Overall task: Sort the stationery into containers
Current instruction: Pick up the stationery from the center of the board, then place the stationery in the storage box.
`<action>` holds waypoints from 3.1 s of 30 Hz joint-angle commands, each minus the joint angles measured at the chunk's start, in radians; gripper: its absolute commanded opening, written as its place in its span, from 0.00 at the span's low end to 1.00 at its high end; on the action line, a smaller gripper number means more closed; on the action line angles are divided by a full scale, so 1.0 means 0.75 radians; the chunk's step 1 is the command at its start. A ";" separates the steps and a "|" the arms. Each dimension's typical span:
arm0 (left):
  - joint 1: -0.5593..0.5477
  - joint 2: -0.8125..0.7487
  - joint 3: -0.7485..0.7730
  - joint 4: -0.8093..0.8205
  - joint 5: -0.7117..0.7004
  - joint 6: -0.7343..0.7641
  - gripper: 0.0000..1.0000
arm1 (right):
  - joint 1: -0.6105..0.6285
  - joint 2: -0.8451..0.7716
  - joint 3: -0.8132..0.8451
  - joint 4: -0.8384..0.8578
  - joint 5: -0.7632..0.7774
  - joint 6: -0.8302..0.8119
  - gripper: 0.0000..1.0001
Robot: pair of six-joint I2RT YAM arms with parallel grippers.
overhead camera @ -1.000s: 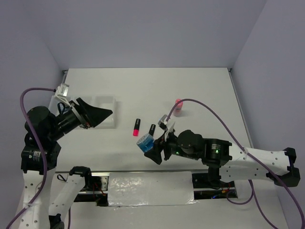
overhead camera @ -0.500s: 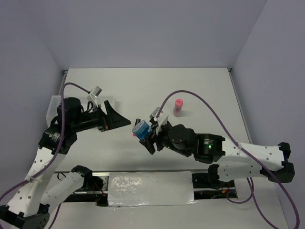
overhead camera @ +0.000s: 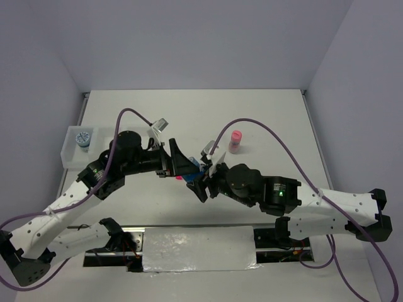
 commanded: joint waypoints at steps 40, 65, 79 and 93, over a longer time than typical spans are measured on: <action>-0.038 -0.007 0.019 0.134 -0.015 0.007 0.61 | 0.007 -0.114 -0.060 0.164 -0.001 -0.053 0.00; 0.728 0.412 0.557 -0.801 -1.485 0.353 0.00 | -0.066 -0.547 -0.236 -0.083 0.169 0.164 1.00; 1.228 0.929 0.749 -0.944 -1.735 -0.068 0.00 | -0.066 -0.549 -0.230 -0.212 0.067 0.189 1.00; 1.279 1.165 0.927 -1.048 -1.812 -0.291 0.00 | -0.066 -0.458 -0.144 -0.257 0.009 0.125 1.00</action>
